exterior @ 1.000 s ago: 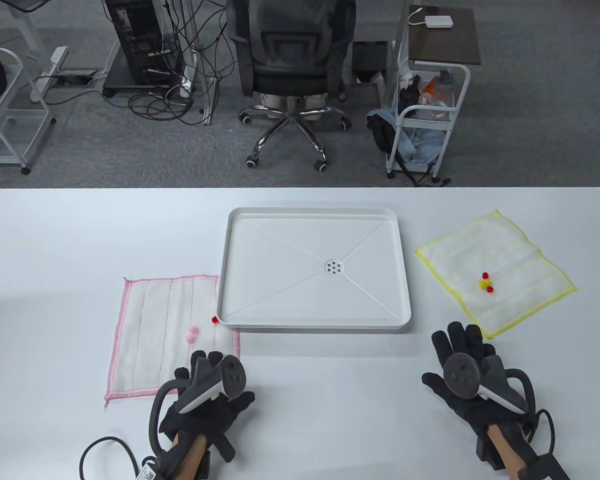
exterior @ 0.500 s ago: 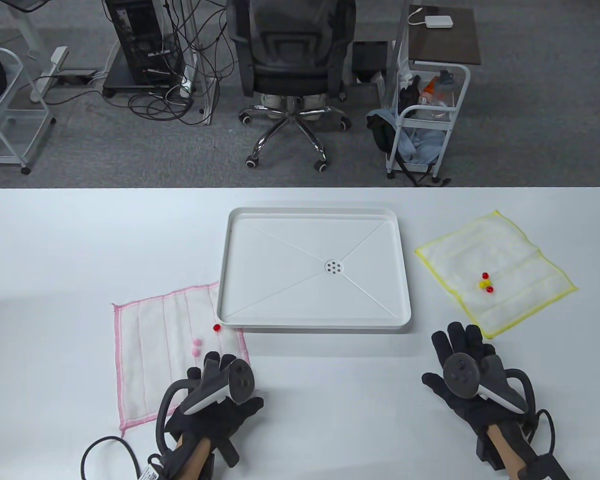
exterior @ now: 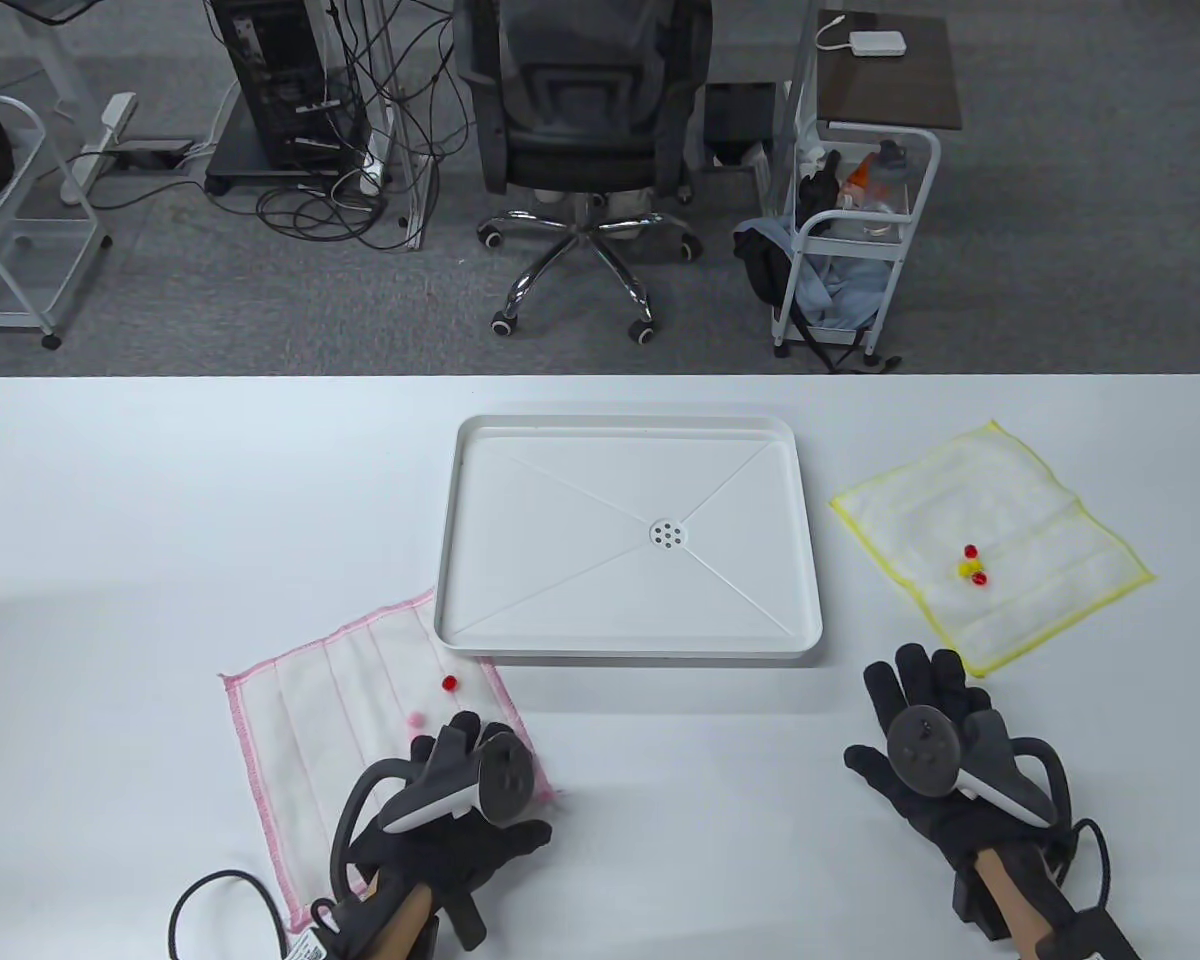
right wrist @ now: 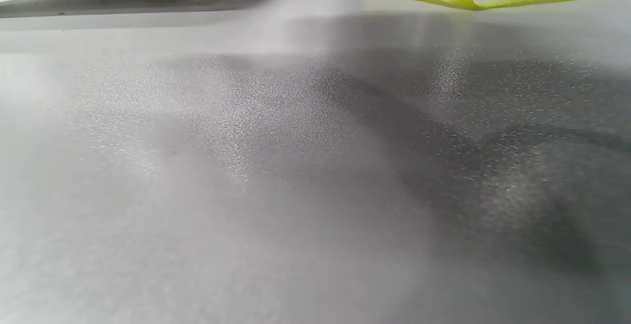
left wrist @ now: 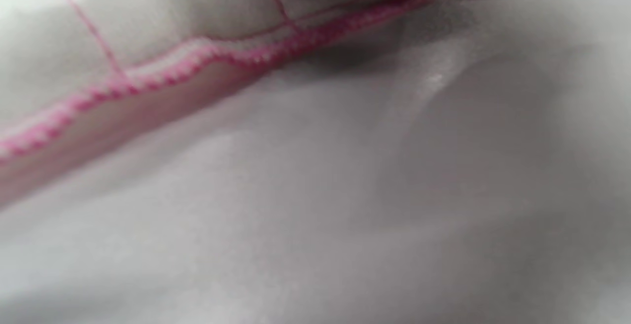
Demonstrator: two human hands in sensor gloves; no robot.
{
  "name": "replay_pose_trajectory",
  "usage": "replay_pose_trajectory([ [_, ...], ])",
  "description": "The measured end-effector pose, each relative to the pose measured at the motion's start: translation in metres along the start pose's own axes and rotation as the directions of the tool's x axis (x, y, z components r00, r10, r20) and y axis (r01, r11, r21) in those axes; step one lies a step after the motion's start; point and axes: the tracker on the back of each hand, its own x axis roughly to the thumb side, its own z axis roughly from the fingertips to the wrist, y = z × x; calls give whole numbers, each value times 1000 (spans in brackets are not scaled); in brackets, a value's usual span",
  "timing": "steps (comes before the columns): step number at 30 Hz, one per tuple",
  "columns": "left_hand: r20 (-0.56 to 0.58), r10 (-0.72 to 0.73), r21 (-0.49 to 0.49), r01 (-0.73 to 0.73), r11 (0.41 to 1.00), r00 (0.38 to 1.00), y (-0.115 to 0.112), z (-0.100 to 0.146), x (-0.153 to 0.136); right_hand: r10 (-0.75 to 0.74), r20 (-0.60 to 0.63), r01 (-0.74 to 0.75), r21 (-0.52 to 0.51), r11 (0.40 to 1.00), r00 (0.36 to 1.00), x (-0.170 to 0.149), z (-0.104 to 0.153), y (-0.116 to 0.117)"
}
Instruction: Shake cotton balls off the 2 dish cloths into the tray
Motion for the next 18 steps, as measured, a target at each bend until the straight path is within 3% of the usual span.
replay_pose_trajectory([
  [18,85,-168,-19,170,985,982,8,-17,41,-17,-5,17,13,1000,1000,-2,-1,2],
])
